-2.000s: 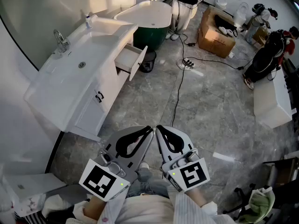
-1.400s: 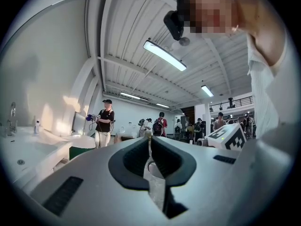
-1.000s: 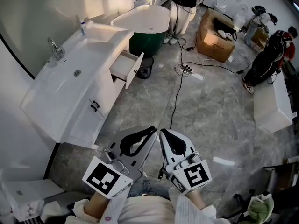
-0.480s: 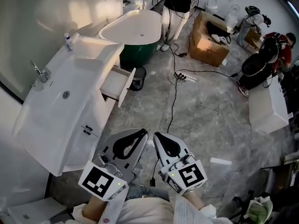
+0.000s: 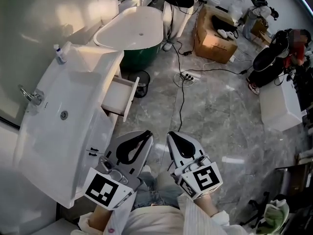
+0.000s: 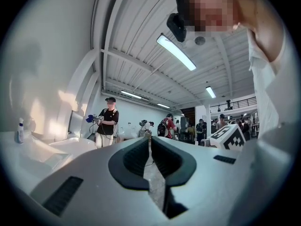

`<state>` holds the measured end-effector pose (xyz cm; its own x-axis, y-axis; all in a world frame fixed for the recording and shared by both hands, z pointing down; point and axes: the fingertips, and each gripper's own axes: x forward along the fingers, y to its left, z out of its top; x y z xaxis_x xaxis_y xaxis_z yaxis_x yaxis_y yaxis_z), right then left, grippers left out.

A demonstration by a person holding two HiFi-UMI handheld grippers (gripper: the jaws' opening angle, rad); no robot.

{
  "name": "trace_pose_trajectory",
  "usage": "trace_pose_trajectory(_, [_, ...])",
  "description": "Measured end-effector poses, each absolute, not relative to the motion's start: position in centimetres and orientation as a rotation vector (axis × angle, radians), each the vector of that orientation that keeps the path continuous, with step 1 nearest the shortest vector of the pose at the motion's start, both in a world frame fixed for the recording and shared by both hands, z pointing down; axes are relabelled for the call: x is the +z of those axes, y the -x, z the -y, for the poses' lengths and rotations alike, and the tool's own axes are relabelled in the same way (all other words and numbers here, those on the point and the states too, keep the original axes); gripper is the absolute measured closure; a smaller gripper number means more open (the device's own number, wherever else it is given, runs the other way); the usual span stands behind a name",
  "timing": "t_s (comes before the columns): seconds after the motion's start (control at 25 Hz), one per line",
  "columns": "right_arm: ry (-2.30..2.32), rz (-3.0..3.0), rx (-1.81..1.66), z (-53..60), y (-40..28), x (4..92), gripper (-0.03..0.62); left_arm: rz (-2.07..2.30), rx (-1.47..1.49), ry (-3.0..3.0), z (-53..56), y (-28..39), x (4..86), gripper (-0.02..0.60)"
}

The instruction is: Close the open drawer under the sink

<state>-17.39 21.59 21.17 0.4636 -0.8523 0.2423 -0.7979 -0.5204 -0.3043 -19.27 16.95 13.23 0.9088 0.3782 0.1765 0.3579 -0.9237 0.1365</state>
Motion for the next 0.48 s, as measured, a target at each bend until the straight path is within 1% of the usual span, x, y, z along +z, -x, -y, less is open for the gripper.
trace_pose_trajectory(0.28, [2.551, -1.438, -0.620, -20.5, 14.9, 23.2, 0.585, -0.578, 0.352, -2.931, -15.8, 16.6, 14.9, 0.552])
trace_pose_trajectory(0.48, [2.536, -1.453, -0.623, -19.7, 11.4, 24.4, 0.585, -0.555, 0.366, -2.939, -14.8, 13.4, 16.0, 0.552])
